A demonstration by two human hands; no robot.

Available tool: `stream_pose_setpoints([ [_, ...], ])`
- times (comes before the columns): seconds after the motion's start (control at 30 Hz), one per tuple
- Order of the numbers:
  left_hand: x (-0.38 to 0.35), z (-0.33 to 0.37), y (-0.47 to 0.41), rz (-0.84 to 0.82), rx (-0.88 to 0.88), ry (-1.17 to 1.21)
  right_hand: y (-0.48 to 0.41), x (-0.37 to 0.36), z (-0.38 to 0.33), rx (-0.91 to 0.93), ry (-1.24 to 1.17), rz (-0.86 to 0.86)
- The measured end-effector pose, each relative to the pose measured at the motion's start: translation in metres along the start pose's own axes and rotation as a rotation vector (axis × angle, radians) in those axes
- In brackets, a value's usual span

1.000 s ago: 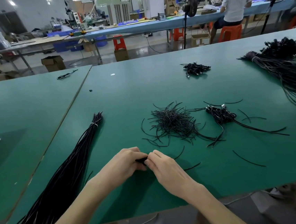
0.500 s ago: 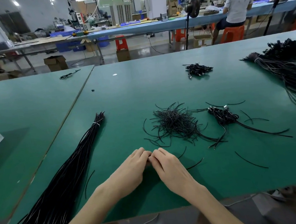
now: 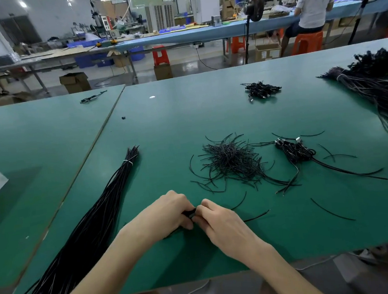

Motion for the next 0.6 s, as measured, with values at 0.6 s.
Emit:
stream_pose_setpoints([
  [0.6,-0.028,0.008,0.009,0.375,-0.119,-0.121,0.0,0.012,-0.01,-0.098,0.02,0.129],
])
Point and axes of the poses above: each hand's wrist, its own y-axis away from the middle knuckle, its own x-axis out of the back of the hand, z = x × y, the point moved 2 cm from there along -y, towards the middle knuckle, and after that the axes turned 4 degrees about y, right-handed, at the moved point
